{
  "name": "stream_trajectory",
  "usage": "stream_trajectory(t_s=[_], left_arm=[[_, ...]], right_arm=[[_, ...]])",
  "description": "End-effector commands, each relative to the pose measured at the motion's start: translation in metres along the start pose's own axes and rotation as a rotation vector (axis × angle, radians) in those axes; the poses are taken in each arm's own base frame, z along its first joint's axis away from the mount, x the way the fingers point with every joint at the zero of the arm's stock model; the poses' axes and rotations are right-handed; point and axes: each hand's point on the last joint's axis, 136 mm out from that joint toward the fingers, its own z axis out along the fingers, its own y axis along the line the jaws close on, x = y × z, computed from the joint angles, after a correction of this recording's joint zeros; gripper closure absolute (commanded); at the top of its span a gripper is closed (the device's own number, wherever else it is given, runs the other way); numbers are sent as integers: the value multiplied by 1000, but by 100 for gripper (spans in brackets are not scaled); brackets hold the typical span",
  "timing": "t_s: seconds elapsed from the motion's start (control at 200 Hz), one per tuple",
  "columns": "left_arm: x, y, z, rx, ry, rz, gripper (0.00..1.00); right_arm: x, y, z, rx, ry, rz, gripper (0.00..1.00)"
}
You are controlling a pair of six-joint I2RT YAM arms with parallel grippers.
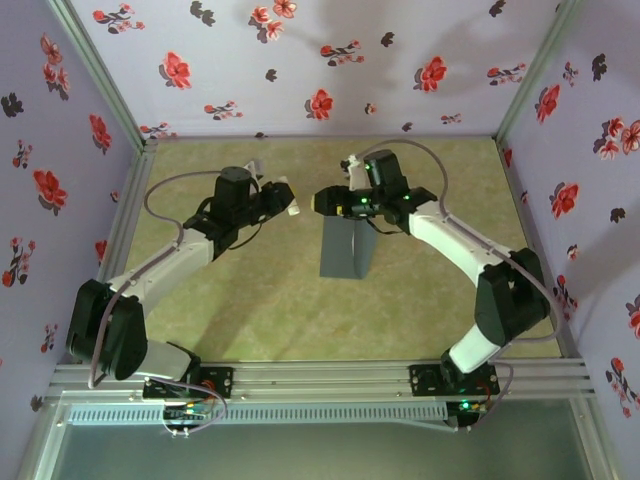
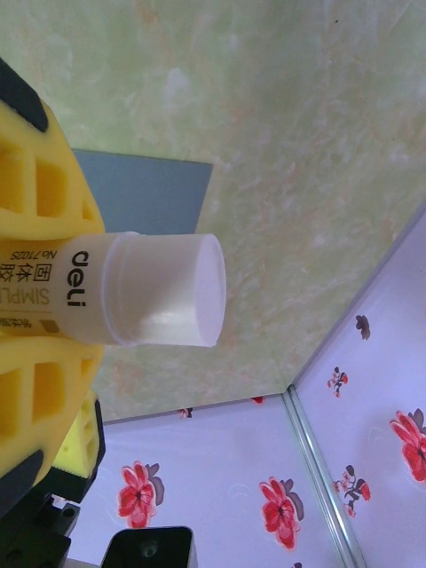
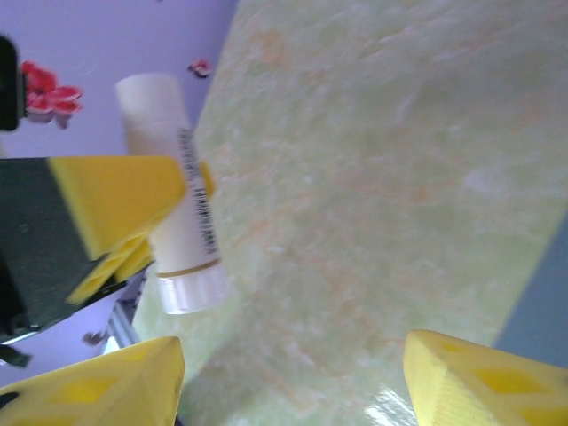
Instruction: Place the letter into the envelope and seal it
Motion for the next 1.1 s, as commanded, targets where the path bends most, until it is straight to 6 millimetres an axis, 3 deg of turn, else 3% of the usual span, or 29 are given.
stream_trajectory(t_s=[0.0,0.445,0.975,1.095], left_arm=[[-11,-23,-8,48,-21,52,100],[-10,-22,-9,28,-4,7,100],[2,-27,-8,72,63,11,100],[3,-30,-8,88,69,12,100]], right_arm=[[-4,31,4,-104,27,-62,35],[30,46,38,-11,164,-214,44],[14,39,44,57,106,-245,52],[14,37,47,62,109,-243,58]])
